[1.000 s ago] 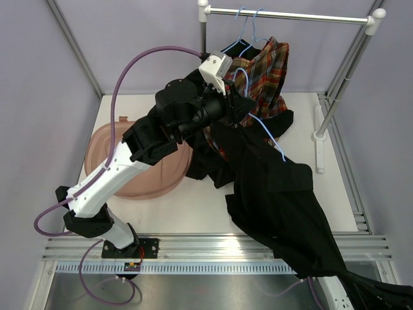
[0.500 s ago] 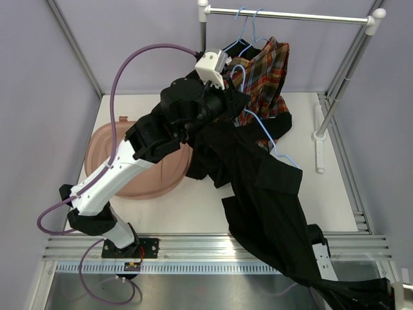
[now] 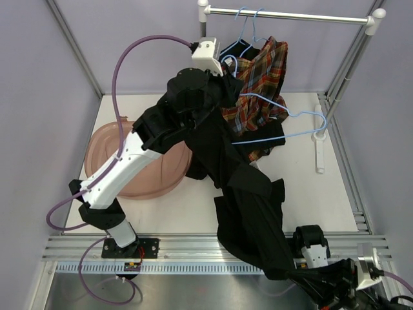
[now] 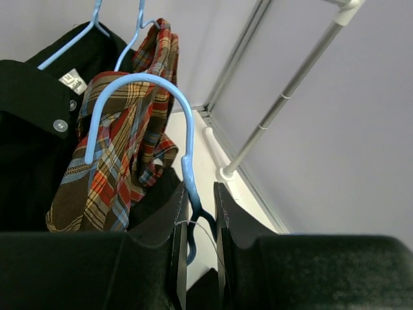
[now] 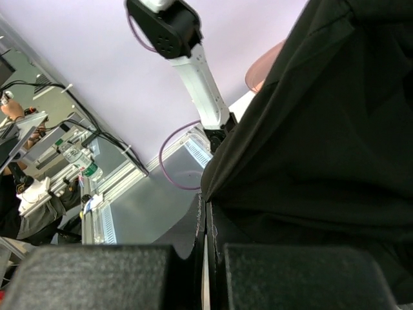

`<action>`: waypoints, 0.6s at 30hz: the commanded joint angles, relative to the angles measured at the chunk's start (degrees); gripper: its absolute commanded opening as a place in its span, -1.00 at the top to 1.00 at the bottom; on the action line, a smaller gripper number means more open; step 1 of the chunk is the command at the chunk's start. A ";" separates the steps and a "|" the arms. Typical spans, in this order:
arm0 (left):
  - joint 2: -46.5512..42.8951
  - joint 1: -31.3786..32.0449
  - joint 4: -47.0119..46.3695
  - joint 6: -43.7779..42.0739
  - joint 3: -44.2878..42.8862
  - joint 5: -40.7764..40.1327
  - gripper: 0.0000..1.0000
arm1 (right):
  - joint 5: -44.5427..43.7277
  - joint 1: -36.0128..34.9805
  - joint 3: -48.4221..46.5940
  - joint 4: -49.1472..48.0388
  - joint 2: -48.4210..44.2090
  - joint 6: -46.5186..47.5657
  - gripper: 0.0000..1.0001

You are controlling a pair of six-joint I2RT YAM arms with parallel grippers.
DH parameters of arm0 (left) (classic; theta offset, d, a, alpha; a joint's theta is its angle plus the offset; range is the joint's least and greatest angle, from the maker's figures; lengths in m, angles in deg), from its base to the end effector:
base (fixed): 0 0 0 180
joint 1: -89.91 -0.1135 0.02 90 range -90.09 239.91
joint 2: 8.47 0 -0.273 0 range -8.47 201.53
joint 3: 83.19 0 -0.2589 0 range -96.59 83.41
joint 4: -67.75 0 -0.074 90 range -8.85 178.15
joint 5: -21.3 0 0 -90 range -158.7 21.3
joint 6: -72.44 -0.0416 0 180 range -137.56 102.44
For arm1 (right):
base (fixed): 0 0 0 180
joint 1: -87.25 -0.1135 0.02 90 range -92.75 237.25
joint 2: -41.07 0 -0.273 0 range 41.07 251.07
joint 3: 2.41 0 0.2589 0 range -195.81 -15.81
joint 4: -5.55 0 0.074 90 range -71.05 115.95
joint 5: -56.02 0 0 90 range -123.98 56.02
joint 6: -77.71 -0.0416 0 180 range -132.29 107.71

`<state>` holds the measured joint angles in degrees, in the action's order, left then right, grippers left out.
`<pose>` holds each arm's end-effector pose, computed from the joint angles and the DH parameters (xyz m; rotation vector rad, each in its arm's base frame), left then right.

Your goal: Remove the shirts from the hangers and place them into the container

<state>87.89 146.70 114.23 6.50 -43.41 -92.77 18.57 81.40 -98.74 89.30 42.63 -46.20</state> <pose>0.2052 -0.2825 0.5591 0.1409 1.6589 -0.7458 -0.1794 0.0148 0.3979 -0.4563 1.5024 1.1811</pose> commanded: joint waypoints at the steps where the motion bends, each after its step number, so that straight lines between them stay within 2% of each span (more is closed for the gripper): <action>1: -6.43 -3.18 -4.08 -0.60 0.43 4.63 1.00 | 5.19 1.36 4.17 -3.36 -4.20 -1.16 1.00; 7: -18.03 -3.18 -9.68 3.98 14.48 28.53 1.00 | -4.29 3.91 18.76 -12.32 -1.65 -5.28 1.00; 11: -26.90 -2.66 -17.68 7.22 26.61 38.99 1.00 | -2.64 4.09 31.32 -24.26 2.21 -13.52 1.00; 12: -30.05 -2.57 -19.53 7.84 31.07 44.06 1.00 | -2.11 4.09 33.26 -29.60 2.83 -14.68 1.00; 15: -34.72 -1.78 -24.90 10.40 35.84 50.77 1.00 | -1.40 4.09 38.89 -37.01 6.25 -16.63 1.00; 18: -38.95 0.07 -29.29 11.63 42.08 52.98 1.00 | -0.26 4.09 41.54 -43.43 13.53 -16.11 1.00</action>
<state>52.22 145.39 94.89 15.24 -5.12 -49.67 16.32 85.18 -57.96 59.53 50.89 -59.55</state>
